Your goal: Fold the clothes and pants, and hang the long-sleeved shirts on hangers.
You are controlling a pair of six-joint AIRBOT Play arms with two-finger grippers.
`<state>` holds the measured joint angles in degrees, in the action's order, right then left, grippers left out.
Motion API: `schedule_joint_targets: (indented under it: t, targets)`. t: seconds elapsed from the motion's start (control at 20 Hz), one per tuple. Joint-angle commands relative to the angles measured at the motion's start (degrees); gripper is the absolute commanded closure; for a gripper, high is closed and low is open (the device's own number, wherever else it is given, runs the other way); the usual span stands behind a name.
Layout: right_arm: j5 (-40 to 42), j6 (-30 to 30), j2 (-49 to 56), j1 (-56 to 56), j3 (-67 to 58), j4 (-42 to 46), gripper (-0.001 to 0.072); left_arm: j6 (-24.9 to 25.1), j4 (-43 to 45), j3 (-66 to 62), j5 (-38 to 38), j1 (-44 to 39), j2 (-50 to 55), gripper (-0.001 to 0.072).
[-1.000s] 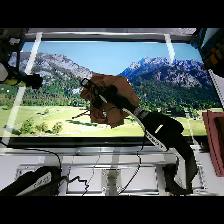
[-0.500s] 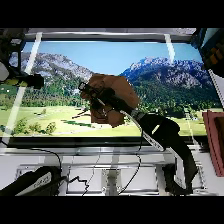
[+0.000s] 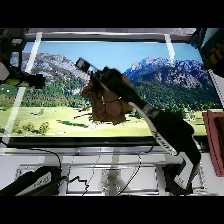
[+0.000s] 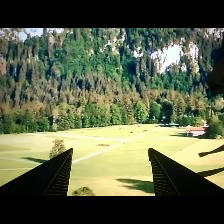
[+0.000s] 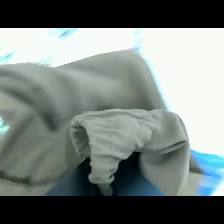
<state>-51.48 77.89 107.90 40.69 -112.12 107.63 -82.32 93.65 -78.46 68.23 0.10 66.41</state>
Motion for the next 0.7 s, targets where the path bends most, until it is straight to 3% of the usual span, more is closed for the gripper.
schedule_joint_targets:
  t: [0.0,0.2,0.35,0.55,0.6,0.65]
  targets:
    - [-10.5,0.1,-7.4,-3.3,-2.3,0.8,0.0677,0.2,-6.8,0.2,0.1,0.0,0.0,0.0152]
    - [-27.1,2.6,-15.4,-10.8,-2.3,0.2,0.0677,6.2,-24.6,6.8,1.3,0.0,0.0,0.0154]
    - [-30.7,2.6,-20.0,-17.8,-2.1,-2.1,0.0676,10.9,-35.1,18.3,-0.2,-0.4,0.0,0.0170]
    - [-33.3,2.6,-23.8,-30.3,-2.1,-11.1,0.0676,15.0,-45.3,33.0,-9.6,-2.6,0.0,0.0169]
    - [-33.9,2.6,-24.1,-33.6,-2.0,-13.9,0.0677,15.3,-46.9,35.1,-12.3,-3.8,0.1,0.0157]
    - [-34.6,2.6,-24.1,-36.8,-1.7,-16.7,0.0677,15.3,-48.0,36.6,-15.1,-5.5,0.2,0.0100]
